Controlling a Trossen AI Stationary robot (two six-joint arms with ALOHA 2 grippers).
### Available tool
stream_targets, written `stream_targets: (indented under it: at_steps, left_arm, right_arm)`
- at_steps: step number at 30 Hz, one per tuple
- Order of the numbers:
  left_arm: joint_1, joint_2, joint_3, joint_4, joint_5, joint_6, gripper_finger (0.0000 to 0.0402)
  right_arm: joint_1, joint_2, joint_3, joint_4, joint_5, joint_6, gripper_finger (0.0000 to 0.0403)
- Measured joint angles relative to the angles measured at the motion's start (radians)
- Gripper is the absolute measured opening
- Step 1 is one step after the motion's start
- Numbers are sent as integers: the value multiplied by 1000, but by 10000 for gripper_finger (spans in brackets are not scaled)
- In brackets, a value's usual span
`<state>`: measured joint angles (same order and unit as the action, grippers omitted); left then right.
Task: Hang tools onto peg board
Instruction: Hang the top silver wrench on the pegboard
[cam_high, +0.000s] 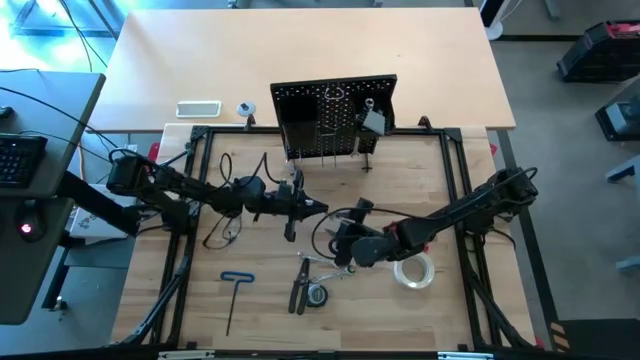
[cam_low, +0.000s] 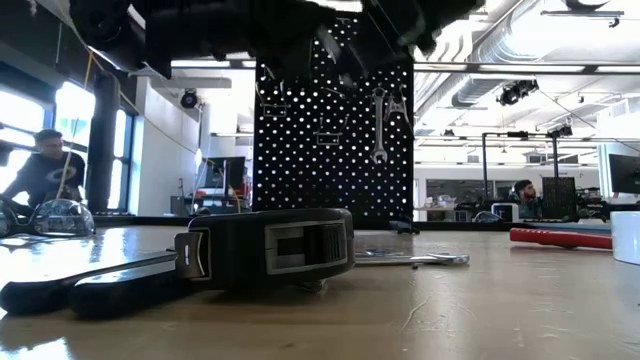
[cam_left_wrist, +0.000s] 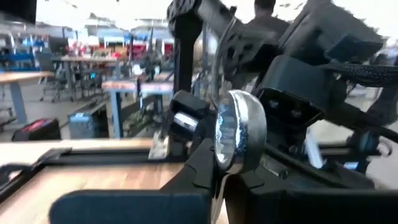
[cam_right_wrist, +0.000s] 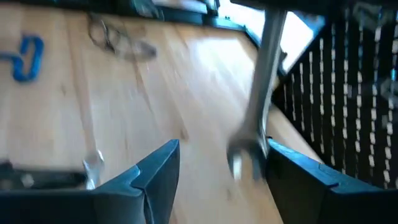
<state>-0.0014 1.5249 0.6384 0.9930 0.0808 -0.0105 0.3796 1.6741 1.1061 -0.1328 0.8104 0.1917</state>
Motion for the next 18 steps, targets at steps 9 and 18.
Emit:
stream_targets:
  at_steps: [9, 18]
  left_arm:
    - [34, 0, 0, -123, 4, 67, 1]
    - [63, 6, 0, -219, 61, 74, 1]
  right_arm:
    - [-22, 0, -162, 113, -123, 148, 200]
    - [-126, 0, -503, 895, -340, 67, 163]
